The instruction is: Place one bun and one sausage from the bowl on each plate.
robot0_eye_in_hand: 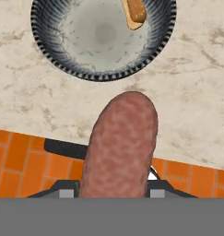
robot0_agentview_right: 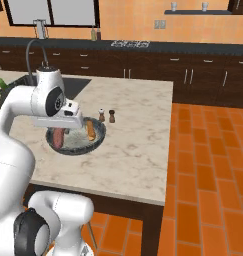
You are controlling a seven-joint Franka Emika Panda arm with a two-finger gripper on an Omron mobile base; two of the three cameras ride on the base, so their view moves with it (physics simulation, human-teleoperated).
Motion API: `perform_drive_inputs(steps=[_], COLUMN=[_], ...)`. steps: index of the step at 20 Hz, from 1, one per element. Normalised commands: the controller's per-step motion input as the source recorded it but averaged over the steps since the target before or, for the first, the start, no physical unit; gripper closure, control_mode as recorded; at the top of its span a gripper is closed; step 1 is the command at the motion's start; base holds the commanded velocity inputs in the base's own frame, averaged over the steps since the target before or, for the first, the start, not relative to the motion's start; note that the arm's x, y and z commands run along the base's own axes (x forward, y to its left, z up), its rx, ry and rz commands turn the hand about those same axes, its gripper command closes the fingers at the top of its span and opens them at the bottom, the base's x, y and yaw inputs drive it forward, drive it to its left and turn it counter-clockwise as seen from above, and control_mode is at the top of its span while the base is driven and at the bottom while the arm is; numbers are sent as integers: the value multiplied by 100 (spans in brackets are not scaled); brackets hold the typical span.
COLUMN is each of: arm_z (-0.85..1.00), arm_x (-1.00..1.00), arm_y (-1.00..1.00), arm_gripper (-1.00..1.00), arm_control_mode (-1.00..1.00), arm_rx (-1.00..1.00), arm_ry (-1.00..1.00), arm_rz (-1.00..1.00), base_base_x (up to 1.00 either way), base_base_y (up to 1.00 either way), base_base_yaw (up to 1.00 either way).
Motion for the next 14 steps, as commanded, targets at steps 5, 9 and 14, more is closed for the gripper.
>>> perform_drive_inputs(steps=[5,9,14], arm_z=[8,-2,0], arm_x=[-16,-14,0], arm_y=[-7,0,0], arm_gripper=[100,100,100], arm_control_mode=[-100,100,100], arm_rx=[0,0,0], arm_ry=[0,5,0], arm_rz=[-3,0,0], base_base_x=[0,-50,-98], base_base_y=[0,20,99], base_base_yaw=[0,0,0])
